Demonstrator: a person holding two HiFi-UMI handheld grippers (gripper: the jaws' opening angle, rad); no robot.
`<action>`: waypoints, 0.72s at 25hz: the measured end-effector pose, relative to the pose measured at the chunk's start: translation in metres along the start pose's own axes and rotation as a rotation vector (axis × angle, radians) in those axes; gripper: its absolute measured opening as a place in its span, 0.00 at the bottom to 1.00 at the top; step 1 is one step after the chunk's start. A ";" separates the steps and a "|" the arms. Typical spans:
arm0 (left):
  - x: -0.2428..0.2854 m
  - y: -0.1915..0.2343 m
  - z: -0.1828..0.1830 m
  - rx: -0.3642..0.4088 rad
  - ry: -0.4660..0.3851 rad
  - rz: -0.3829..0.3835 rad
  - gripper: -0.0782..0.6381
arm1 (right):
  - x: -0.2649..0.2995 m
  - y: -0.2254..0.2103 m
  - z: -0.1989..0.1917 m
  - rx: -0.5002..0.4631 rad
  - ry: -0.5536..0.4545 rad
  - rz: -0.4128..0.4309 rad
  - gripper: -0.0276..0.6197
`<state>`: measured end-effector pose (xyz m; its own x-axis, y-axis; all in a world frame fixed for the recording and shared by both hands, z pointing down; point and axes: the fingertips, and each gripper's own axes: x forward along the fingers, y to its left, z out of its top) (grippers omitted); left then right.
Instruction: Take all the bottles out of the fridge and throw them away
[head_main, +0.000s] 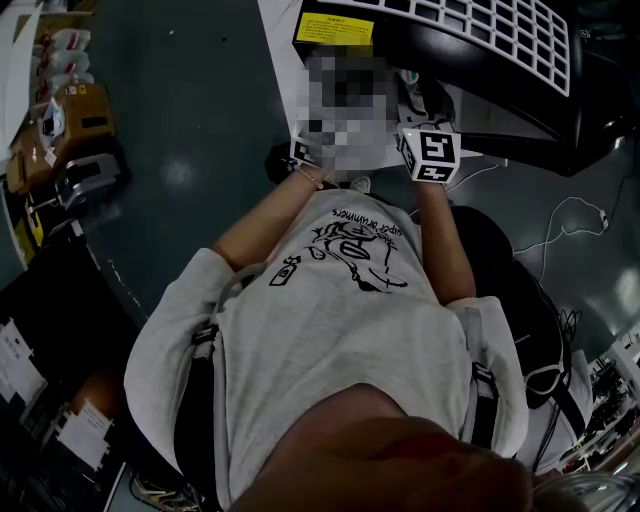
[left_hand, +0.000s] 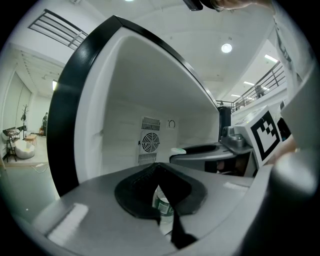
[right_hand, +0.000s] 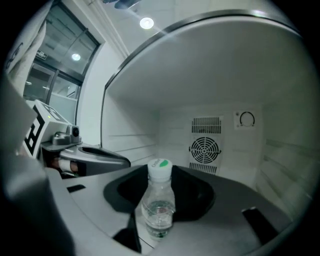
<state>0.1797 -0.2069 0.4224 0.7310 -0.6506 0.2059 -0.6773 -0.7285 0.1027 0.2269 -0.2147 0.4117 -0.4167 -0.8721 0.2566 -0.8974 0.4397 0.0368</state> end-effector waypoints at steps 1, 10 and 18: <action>0.000 -0.001 0.000 0.000 0.000 -0.003 0.12 | -0.002 0.000 0.001 0.000 -0.002 0.001 0.27; -0.008 -0.009 0.011 -0.002 -0.021 -0.032 0.12 | -0.021 0.006 0.010 -0.009 -0.011 0.001 0.27; -0.017 -0.018 0.024 -0.011 -0.033 -0.061 0.12 | -0.039 0.009 0.029 -0.007 -0.029 0.007 0.27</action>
<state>0.1814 -0.1879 0.3935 0.7728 -0.6123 0.1667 -0.6326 -0.7644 0.1249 0.2307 -0.1834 0.3742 -0.4275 -0.8747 0.2283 -0.8933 0.4474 0.0415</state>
